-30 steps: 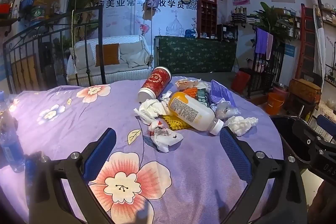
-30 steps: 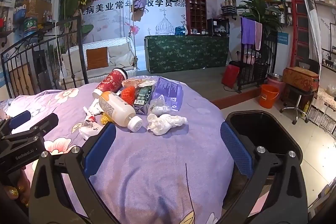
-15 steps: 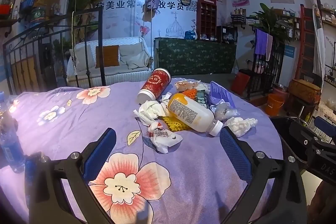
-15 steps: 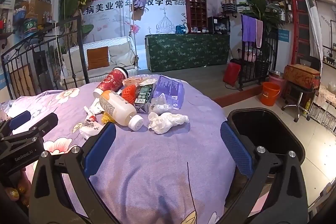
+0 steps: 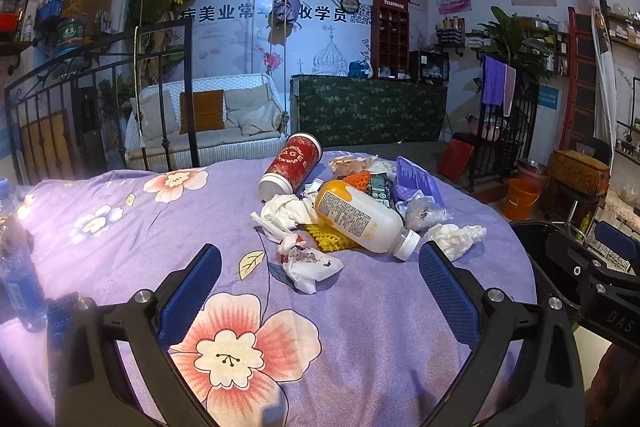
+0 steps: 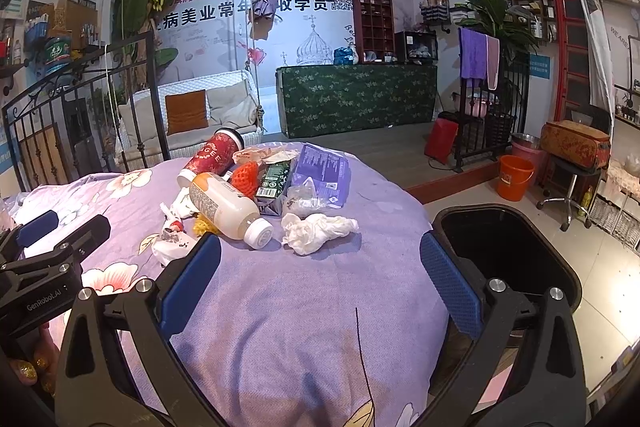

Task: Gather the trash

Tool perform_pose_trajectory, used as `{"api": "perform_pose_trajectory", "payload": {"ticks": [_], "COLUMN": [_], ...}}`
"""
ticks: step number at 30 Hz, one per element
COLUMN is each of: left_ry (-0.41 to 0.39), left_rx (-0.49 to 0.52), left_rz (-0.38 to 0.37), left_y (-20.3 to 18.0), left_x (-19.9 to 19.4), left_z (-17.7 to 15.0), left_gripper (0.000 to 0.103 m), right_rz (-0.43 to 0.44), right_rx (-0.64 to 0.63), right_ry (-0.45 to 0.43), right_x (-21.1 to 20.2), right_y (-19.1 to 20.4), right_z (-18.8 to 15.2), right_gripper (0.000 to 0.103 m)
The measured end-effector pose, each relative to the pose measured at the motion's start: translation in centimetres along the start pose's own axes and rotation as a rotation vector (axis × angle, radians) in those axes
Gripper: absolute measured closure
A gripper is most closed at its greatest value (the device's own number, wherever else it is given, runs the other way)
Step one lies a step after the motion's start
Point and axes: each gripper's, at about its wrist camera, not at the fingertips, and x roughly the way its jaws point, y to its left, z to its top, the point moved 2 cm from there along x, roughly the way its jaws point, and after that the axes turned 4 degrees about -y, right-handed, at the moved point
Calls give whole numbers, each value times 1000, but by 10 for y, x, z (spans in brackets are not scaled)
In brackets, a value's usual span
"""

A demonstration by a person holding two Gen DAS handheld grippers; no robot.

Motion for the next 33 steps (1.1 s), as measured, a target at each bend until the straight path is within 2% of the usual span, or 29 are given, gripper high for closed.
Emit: {"api": "perform_pose_trajectory", "payload": {"ticks": [33], "left_ry": [15], "left_rx": [1], "left_rz": [-2], "left_y": [-1], "left_x": [5], "left_z": [-5], "left_gripper": [6], "right_rz": [9], "right_rx": [12], "right_ry": [20], "right_x": [6], "right_y": [0], "right_z": [-7], "right_gripper": [5]}}
